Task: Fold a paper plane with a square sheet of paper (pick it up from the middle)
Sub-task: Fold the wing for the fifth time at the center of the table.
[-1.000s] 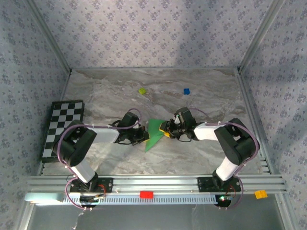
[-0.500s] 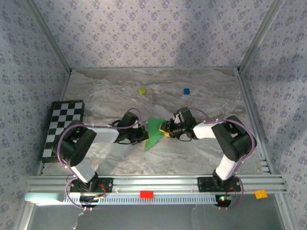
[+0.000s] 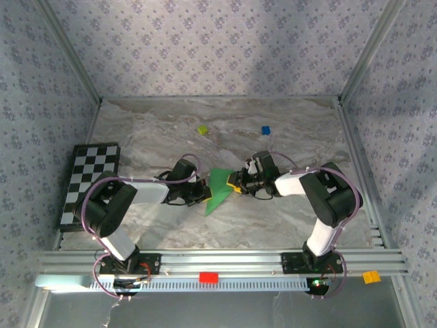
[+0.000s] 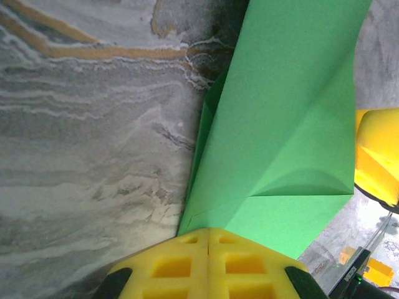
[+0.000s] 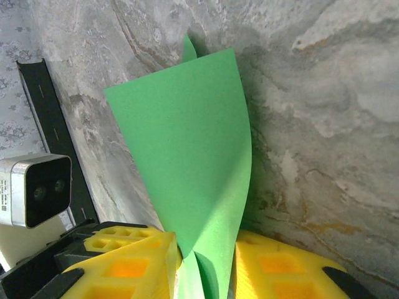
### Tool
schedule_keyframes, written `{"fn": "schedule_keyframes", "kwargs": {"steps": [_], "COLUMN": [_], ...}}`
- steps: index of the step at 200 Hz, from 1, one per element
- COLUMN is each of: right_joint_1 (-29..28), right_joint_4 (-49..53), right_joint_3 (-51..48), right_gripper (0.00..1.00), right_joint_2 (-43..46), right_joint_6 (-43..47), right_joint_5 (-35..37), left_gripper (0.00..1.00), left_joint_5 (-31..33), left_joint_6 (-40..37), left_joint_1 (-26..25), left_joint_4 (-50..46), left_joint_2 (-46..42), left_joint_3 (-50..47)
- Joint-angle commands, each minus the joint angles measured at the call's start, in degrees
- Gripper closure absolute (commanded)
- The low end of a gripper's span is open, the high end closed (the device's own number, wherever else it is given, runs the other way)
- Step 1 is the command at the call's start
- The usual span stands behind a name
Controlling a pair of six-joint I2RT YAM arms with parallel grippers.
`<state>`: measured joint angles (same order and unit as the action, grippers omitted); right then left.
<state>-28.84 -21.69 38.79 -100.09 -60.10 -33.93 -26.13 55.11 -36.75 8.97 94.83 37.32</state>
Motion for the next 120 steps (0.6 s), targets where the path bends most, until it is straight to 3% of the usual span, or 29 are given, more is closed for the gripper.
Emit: {"fn": "schedule_keyframes", "kwargs": {"steps": [1,51,95,120], "right_joint_1": [0.37,0.33,-0.2,-0.99], "right_joint_4": [-0.54,1.36,1.99,4.01], "right_joint_3": [1.33,1.03,-1.03,-1.41], "right_gripper": [0.72,0.89,0.98,0.98], "right_joint_2": [-1.29,-0.3,4.18,6.86], "right_joint_6": [1.22,0.09,-4.0,-6.5], "right_joint_5": [-1.14,0.32,3.37,5.57], "left_gripper": [0.99,0.95,0.71,0.66], "left_joint_5": [1.52,1.43,5.7,11.6], "left_joint_6": [-1.06,-1.71,-7.65,-14.47], "left_joint_1": [0.41,0.45,-0.43,-3.71], "left_joint_4": [-2.2,-1.83,-5.94,-12.74], "left_joint_2": [-1.12,-2.83,-11.08,-14.77], "left_joint_3": [-0.73,-0.58,0.29,2.05]}}
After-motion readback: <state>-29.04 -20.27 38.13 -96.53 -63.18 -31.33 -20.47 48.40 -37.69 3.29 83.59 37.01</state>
